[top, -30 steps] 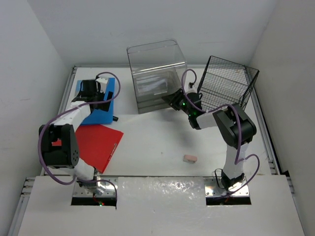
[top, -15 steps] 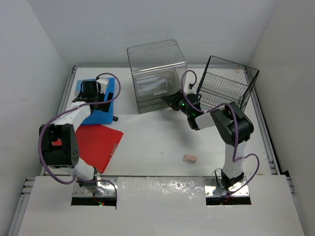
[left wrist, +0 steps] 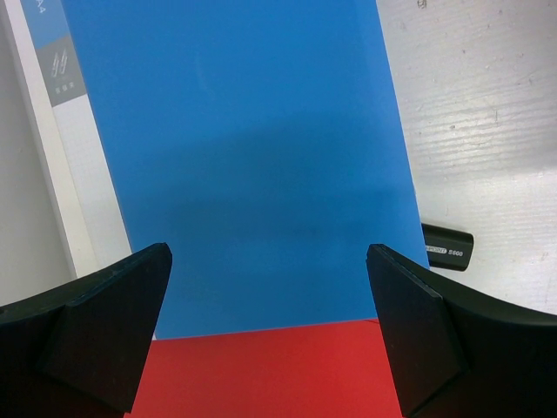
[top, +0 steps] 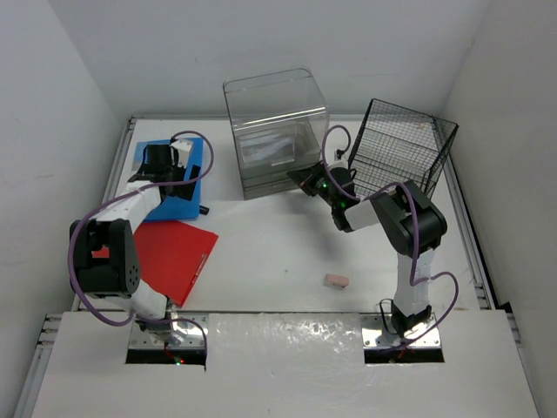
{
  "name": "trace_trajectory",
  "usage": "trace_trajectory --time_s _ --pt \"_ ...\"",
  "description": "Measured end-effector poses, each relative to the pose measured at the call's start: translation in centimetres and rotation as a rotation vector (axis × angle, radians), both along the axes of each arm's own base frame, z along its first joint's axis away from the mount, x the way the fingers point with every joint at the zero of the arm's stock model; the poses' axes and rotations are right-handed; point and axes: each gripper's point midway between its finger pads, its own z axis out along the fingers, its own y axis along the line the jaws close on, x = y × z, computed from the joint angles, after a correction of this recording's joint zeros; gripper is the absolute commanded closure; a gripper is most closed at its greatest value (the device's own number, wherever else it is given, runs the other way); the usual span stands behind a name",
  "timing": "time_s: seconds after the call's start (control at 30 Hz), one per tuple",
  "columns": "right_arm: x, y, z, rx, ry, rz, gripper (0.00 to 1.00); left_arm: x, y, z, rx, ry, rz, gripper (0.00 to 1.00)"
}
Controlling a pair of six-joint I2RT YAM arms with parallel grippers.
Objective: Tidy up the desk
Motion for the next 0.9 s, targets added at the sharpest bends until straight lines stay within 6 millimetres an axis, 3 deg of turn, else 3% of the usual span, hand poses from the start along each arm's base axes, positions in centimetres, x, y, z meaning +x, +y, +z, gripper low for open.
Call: trace_trajectory --time_s 0.3,0.43,0.57,0.73,0.8,0.9 --pt "-0.5 -0.5 -0.6 0.005 0.006 -0.017 1.00 0.0 0.1 0.0 0.003 0.000 0.002 0.07" --pt "-1.1 -0.4 -0.8 -0.089 -0.024 0.012 0.92 0.0 0.1 0.0 0.004 0.000 0.002 0.07" --pt "-2.9 0.3 0.3 -0.375 -0.160 0.120 0.80 0.0 0.1 0.0 0.008 0.001 0.002 0.07" --pt "-5.1 2.2 3.4 -0.792 -0.510 0.293 0.72 0.0 0.2 0.0 0.013 0.002 0.003 0.06" --pt "-5.1 2.0 3.1 -0.962 -0.614 0.350 0.66 0.0 0.3 0.0 0.014 0.002 0.003 0.07" --pt "-4.8 1.0 1.3 -1.258 -0.742 0.436 0.65 -0.1 0.3 -0.1 0.017 0.003 0.002 0.07"
